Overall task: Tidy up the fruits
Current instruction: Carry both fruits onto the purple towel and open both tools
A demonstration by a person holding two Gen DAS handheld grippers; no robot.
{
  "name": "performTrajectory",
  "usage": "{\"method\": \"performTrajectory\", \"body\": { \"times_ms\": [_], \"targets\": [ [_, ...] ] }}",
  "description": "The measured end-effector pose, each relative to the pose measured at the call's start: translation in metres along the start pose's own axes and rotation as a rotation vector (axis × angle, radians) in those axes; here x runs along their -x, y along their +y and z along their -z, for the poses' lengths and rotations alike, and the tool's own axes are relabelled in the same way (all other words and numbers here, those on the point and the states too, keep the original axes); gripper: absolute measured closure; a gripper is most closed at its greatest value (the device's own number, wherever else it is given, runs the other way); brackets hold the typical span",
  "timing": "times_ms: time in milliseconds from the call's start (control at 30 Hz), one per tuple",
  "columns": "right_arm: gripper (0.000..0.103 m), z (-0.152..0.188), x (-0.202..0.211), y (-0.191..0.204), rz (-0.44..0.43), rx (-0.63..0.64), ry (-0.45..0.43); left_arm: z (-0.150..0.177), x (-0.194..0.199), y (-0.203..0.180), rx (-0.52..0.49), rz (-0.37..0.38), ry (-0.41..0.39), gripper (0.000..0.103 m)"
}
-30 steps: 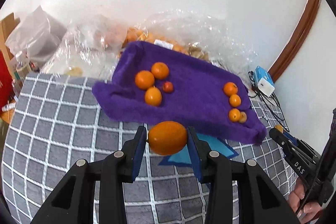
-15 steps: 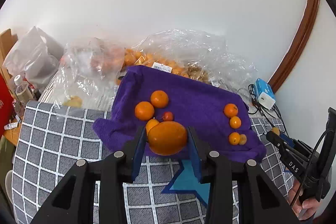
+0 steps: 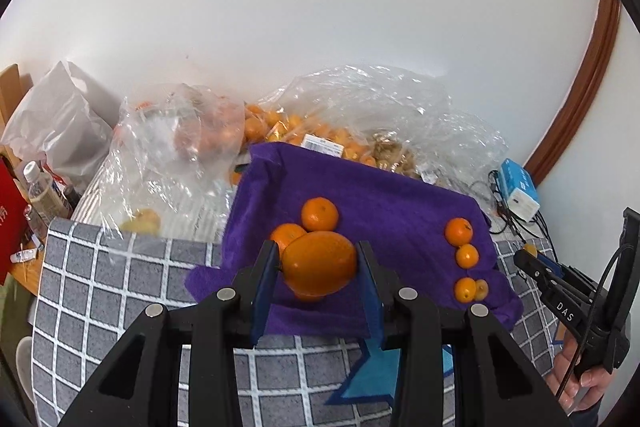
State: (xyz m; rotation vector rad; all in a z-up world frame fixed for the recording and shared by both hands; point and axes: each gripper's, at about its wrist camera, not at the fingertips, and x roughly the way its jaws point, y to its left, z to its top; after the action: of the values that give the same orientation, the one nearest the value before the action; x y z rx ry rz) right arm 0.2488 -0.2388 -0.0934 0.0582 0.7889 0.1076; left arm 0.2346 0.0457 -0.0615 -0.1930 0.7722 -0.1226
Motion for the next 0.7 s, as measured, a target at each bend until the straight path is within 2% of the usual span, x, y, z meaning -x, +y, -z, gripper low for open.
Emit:
{"method": "performTrajectory", "body": {
  "times_ms": [300,700],
  "targets": [
    [0.078,-0.011,-0.048,0.006,-0.059,-0.009,0.059,-0.01,-0.027,0.015,0.01,-0.016,0.031,0.066],
    [0.078,-0.006,-0.11,0.034,-0.055,0.065,0.161,-0.005,-0.066,0.02,0.023,0.025,0.107,0.066]
  ]
}}
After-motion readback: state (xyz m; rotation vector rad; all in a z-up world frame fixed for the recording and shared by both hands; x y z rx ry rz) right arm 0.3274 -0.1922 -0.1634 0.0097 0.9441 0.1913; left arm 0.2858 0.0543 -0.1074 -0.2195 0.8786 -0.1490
